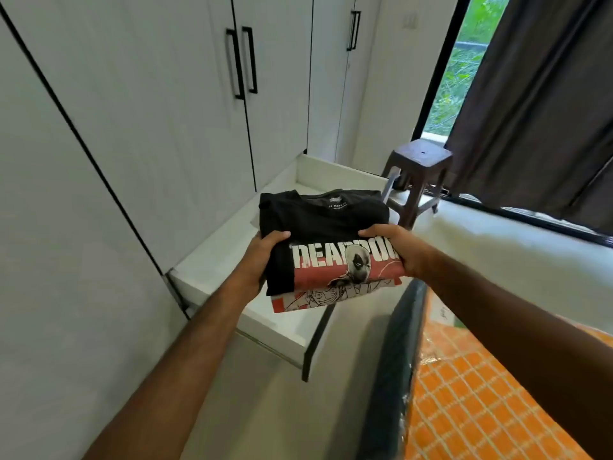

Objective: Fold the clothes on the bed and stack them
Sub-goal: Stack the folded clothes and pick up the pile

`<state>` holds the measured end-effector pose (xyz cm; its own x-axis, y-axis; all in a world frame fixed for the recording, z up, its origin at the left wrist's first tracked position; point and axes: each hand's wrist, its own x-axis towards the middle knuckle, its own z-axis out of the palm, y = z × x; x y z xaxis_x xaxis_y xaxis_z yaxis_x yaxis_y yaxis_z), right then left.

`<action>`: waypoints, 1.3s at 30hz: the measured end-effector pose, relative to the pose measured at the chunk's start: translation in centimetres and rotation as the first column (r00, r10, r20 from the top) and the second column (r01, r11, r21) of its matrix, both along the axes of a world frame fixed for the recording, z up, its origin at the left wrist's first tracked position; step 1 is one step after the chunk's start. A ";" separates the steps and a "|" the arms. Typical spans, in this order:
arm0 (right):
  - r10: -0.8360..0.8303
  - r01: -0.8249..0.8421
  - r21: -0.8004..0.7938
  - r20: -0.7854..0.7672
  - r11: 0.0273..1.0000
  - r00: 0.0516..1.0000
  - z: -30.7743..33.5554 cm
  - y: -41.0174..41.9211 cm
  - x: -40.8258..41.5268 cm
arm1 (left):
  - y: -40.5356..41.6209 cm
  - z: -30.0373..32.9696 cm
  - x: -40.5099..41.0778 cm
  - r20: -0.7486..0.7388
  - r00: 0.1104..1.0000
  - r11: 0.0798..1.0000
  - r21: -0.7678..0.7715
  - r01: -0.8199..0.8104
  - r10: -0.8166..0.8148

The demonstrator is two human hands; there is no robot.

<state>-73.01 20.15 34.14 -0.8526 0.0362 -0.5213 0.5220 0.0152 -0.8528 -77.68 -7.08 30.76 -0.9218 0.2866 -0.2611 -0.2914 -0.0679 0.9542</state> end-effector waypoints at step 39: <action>0.661 -0.710 0.049 0.325 0.702 0.676 -24.4 -0.1 -31.5 | 3.4 -23.9 -12.7 0.555 0.633 0.840 -0.310 -0.445 0.540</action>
<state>-104.52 20.06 9.75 -0.5000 -0.4008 -0.7677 0.5095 0.5806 -0.6350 -90.39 -3.67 6.82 -0.5453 -0.2440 -0.8019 -0.7588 -0.2629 0.5959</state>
